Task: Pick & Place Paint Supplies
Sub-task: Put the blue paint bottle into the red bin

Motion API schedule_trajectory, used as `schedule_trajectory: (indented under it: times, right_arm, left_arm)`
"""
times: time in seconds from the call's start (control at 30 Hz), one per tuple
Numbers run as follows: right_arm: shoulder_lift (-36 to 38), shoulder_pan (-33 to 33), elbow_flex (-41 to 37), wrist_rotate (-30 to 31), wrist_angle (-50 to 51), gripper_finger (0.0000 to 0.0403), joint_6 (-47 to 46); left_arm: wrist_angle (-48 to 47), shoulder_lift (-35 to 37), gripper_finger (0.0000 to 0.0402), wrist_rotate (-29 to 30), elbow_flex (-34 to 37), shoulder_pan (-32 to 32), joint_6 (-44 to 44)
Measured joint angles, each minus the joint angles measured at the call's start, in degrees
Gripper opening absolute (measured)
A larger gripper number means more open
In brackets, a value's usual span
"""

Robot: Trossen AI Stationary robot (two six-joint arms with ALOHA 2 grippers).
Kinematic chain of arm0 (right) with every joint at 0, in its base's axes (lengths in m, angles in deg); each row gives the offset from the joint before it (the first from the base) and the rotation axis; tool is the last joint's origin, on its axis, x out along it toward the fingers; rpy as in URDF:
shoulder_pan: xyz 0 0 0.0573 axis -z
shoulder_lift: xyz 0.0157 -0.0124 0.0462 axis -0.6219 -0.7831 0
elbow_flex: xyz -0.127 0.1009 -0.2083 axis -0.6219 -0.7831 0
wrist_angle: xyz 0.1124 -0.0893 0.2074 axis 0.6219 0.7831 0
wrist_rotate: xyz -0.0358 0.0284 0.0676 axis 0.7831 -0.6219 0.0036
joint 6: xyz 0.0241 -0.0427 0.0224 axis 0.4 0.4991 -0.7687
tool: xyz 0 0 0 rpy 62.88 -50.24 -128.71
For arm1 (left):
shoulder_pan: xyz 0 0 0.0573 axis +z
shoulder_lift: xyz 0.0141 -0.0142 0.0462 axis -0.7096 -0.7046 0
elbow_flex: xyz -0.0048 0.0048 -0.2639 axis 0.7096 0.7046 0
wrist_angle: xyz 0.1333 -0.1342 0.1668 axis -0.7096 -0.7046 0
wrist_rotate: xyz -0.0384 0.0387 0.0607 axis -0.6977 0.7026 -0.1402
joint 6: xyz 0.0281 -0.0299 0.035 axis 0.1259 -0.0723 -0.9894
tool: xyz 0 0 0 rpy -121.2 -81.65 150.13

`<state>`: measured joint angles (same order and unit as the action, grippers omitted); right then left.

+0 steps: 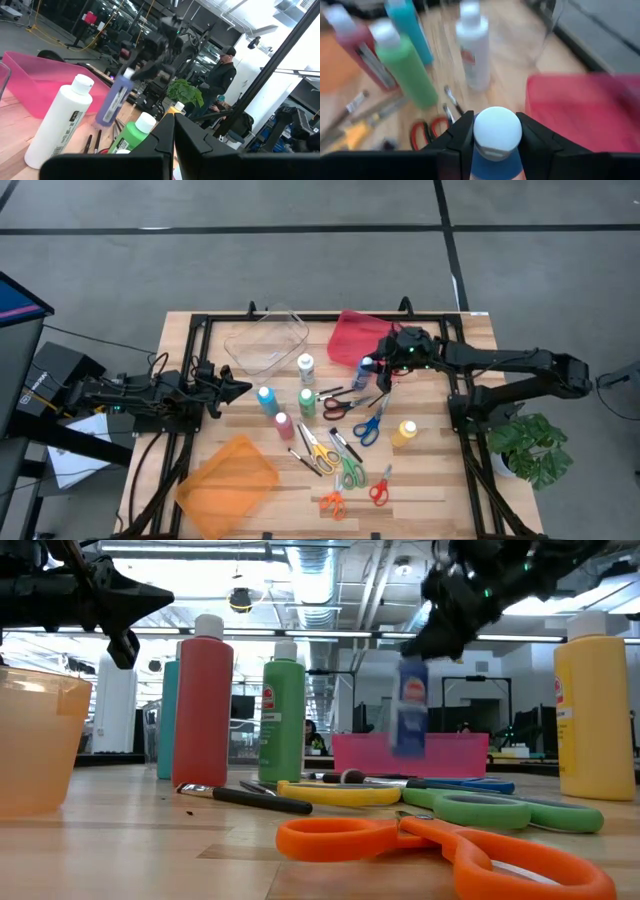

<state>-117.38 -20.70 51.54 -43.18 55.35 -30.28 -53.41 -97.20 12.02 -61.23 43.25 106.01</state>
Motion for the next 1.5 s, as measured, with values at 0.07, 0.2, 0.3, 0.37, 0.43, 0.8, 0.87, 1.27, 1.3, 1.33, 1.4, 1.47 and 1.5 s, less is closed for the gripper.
schedule_trajectory:
  times: [0.07,0.2,0.3,0.37,0.43,0.8,0.87,1.27,1.3,1.33,1.4,1.47,1.5]
  right_arm:
    - [0.82,0.0,2.67,0.0,0.67,0.0114,-0.21]
    - [0.35,0.26,10.08,0.26,4.04,0.0114,0.62]
    - [-1.65,1.58,16.31,1.44,5.78,0.0114,3.02]
    - [-3.79,3.39,19.95,3.17,7.7,0.0114,5.12]
    - [-6.4,5.76,22.73,4.73,9.93,0.0114,6.87]
    - [-21.65,18.31,23.98,4.97,4.97,0.0114,10.96]
    - [-23.74,19.02,24.07,4.94,0.89,0.0114,11.85]
    - [-30.0,18.65,24.09,4.04,-4.83,0.0114,11.64]
    - [-30.4,18.65,24.09,3.98,-5.28,0.0114,11.66]
    - [-30.88,18.71,24.09,3.84,-5.28,0.0114,11.6]
    - [-31.93,19.07,24.09,3.63,-5.45,0.0114,11.31]
    - [-32.91,19.63,24.12,3.14,-6.03,0.0114,10.78]
    - [-33.16,19.88,24.2,3.03,-6.11,0.0114,10.77]
  left_arm:
    - [-0.02,0.0,0.0006,-0.01,0.0,0.0,0.0]
    - [-0.02,-0.01,0.0006,0.01,0.0,0.0,-0.01]
    - [-0.02,-0.01,0.0006,-0.01,0.0,0.01,-0.01]
    - [-0.02,0.0,0.0006,-0.01,0.0,0.0,0.0]
    - [-0.02,0.0,0.0006,-0.01,0.01,0.01,-0.01]
    - [-0.02,0.01,0.0006,0.01,0.0,0.0,0.01]
    - [-0.02,0.01,0.0006,0.01,0.0,-0.01,-0.01]
    - [-0.02,0.01,0.0006,0.01,0.0,0.0,-0.01]
    - [-0.02,0.01,0.0006,0.16,0.0,0.0,-0.01]
    - [-0.02,0.01,0.0006,0.27,0.0,0.0,-0.01]
    - [-0.02,0.01,0.0006,0.43,0.0,0.0,-0.01]
    - [-0.02,0.01,0.0006,0.76,0.0,0.0,0.0]
    - [-0.02,0.01,0.0006,0.79,0.0,0.01,-0.01]
